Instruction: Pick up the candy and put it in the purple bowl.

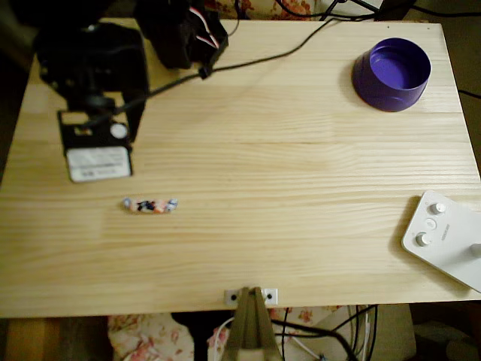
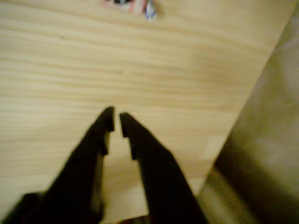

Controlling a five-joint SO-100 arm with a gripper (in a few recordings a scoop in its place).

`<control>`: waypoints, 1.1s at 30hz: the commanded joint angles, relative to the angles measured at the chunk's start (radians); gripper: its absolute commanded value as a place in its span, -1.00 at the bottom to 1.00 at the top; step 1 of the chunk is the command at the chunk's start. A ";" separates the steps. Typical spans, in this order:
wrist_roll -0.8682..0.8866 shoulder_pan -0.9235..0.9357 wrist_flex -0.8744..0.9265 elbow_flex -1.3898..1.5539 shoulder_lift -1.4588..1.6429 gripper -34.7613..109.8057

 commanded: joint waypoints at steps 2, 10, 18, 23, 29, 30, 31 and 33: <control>-0.178 0.005 0.012 -0.189 -0.095 -0.53; -0.439 -0.018 0.103 -0.376 -0.291 -0.51; -0.637 -0.021 0.141 -0.508 -0.436 -0.51; -0.813 -0.028 0.167 -0.532 -0.502 -0.52; -1.042 -0.032 0.176 -0.535 -0.558 -0.52; -1.060 -0.035 0.173 -0.538 -0.568 -0.51; -1.068 -0.037 0.170 -0.543 -0.575 -0.51; -1.069 -0.048 0.167 -0.555 -0.591 -0.50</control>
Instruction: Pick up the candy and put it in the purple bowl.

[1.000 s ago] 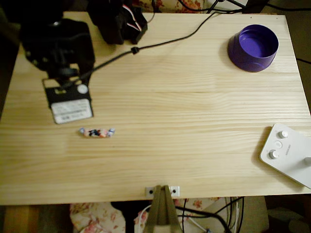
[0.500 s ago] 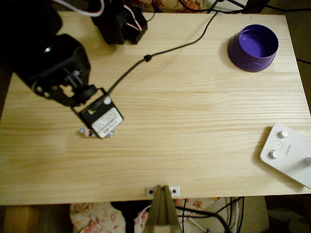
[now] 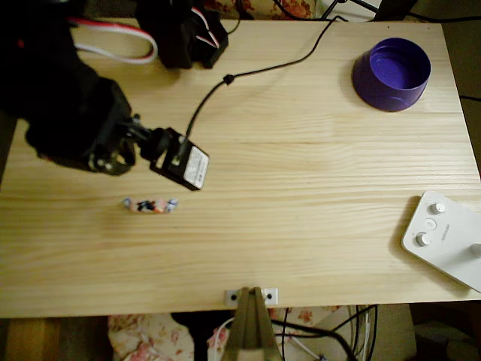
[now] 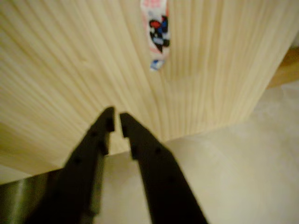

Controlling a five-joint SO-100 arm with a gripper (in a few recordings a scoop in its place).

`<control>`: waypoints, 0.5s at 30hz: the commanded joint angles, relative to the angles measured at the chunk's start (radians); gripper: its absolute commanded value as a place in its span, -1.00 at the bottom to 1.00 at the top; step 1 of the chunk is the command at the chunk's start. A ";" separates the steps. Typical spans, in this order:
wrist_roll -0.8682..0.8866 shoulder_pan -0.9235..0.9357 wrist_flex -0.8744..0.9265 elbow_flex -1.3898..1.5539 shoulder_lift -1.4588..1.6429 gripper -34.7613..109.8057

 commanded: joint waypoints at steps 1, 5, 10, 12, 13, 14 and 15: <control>-0.020 -0.014 0.011 -0.107 0.012 -0.49; 0.021 -0.041 0.031 -0.121 -0.006 -0.46; 0.060 -0.064 0.005 -0.130 -0.048 -0.41; 0.066 -0.067 0.003 -0.152 -0.071 -0.39; 0.069 -0.067 0.002 -0.164 -0.083 -0.37; 0.071 -0.067 -0.002 -0.175 -0.097 -0.36; 0.074 -0.067 -0.002 -0.189 -0.110 -0.35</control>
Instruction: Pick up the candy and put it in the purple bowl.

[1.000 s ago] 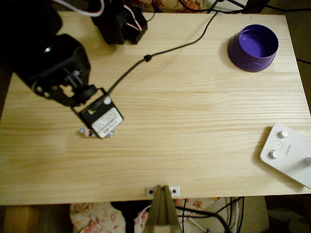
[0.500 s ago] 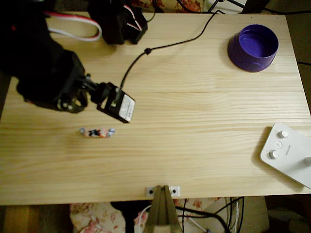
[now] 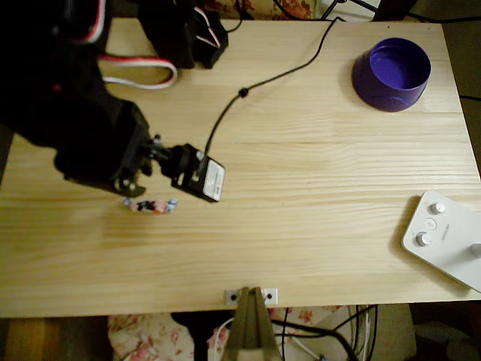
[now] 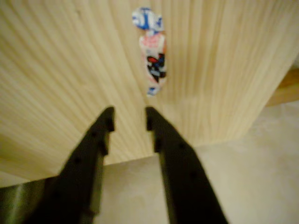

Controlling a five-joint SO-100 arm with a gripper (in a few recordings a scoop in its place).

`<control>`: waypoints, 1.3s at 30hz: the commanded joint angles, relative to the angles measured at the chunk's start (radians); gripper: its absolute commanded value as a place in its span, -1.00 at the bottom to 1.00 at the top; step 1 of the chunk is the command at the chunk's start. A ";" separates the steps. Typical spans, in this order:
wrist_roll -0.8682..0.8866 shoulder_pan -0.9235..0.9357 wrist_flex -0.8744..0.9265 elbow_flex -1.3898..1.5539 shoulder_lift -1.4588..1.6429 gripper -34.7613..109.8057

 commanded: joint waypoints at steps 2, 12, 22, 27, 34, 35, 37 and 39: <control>0.014 0.011 -0.005 -0.132 -0.021 -0.33; 0.012 0.044 0.063 -0.245 -0.115 -0.28; 0.031 0.043 0.091 -0.299 -0.193 -0.26; 0.041 0.043 0.081 -0.282 -0.212 -0.26; 0.061 0.067 0.051 -0.279 -0.256 -0.25; 0.058 0.071 0.052 -0.284 -0.262 -0.25; 0.055 0.075 0.061 -0.288 -0.267 -0.25; 0.055 0.075 0.061 -0.287 -0.272 -0.25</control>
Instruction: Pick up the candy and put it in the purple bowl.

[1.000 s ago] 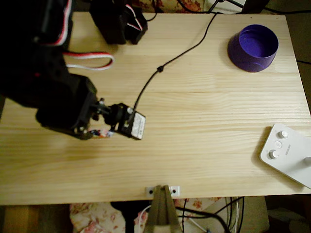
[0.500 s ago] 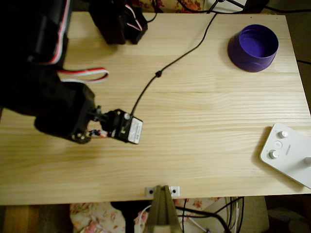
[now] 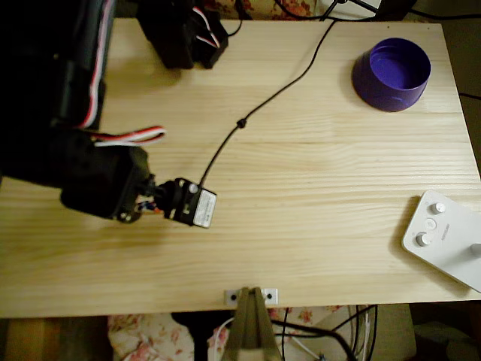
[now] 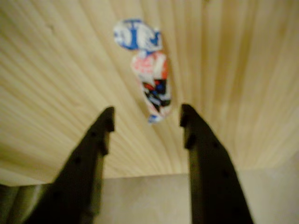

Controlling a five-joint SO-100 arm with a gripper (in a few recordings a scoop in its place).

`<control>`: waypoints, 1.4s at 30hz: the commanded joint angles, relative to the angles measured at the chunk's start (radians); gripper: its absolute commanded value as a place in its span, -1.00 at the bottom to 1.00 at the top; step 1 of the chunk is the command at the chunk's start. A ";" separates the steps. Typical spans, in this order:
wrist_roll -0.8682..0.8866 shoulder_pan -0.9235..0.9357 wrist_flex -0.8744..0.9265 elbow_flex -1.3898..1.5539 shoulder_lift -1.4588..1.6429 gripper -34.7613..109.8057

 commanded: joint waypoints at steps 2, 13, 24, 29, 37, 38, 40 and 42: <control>0.002 0.032 0.006 -0.071 0.035 -0.25; 0.000 0.031 -0.058 -0.043 0.012 -0.25; -0.006 0.057 -0.080 0.008 0.003 -0.25; 0.002 0.051 -0.078 0.034 0.006 -0.25; 0.014 0.048 -0.100 0.067 0.002 -0.24; 0.014 0.048 -0.107 0.072 0.000 -0.24; 0.014 0.048 -0.117 0.075 -0.005 -0.24; 0.014 0.048 -0.121 0.075 -0.009 -0.25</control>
